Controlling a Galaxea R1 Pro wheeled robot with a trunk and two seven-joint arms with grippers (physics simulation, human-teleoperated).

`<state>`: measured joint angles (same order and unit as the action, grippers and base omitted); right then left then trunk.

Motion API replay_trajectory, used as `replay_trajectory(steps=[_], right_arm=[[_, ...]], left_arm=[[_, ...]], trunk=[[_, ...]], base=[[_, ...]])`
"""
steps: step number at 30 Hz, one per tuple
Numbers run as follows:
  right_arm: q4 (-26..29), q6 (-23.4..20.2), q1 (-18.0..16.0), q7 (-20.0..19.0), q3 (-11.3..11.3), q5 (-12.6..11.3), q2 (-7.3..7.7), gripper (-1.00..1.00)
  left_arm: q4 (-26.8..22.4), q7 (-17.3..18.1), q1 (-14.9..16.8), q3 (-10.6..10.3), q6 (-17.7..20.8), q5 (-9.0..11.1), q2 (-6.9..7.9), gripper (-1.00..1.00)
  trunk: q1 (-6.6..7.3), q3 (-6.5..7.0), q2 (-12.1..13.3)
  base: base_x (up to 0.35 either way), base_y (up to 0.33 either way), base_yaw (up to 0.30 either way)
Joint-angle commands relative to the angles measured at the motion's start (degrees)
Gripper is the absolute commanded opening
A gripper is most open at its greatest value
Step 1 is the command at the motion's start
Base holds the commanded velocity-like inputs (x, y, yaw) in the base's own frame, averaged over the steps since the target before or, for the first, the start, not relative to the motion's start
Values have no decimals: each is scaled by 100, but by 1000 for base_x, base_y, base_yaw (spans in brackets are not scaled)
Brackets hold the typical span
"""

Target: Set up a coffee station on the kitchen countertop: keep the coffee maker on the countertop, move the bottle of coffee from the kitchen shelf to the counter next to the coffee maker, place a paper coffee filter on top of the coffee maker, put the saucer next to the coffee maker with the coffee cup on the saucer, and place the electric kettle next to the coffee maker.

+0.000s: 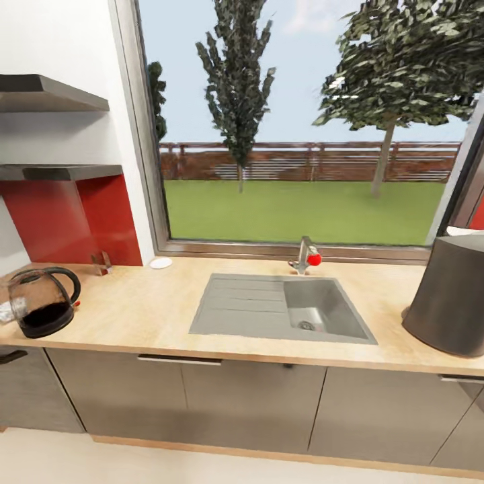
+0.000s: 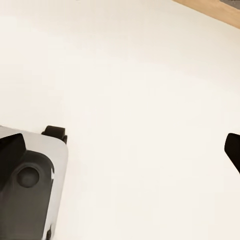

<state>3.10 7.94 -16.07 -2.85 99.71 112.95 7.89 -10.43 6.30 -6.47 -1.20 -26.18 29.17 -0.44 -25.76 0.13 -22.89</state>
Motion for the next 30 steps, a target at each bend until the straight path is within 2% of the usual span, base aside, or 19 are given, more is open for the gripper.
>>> replay_trajectory(steps=[1,11,13,16,18,21,23,30], right_arm=[[12,17,-1,-31,48,36,-8,100],[-20,70,-1,-275,54,29,-28,100],[-20,78,-1,-285,55,-13,-26,100],[-20,77,-1,-293,57,-230,-22,100],[-20,79,-1,-297,57,-288,-19,100],[-20,88,-1,-297,57,-326,-18,100],[-20,85,-1,-211,49,-352,-111,100],[-20,93,-1,-208,57,-375,-111,100]], left_arm=[[-3,38,-3,-12,-13,62,1,100],[0,38,-3,-12,-97,63,1,100],[0,38,-3,-12,-102,63,2,100],[4,38,-3,-9,-100,63,1,100],[5,38,-3,-6,-99,63,1,100],[5,38,-3,-4,-103,59,1,100],[6,38,-3,-11,-106,54,-5,100],[6,38,-3,-14,-106,54,-8,100]], trunk=[[-2,0,-3],[-2,0,-3],[-2,0,-3],[-2,0,-3],[-2,0,-3],[-2,0,-3],[-2,0,-3],[-2,0,-3]], base=[[11,335,-3],[2,336,0],[0,336,0],[0,336,0],[0,336,0],[0,336,0],[0,336,0],[0,336,0]])
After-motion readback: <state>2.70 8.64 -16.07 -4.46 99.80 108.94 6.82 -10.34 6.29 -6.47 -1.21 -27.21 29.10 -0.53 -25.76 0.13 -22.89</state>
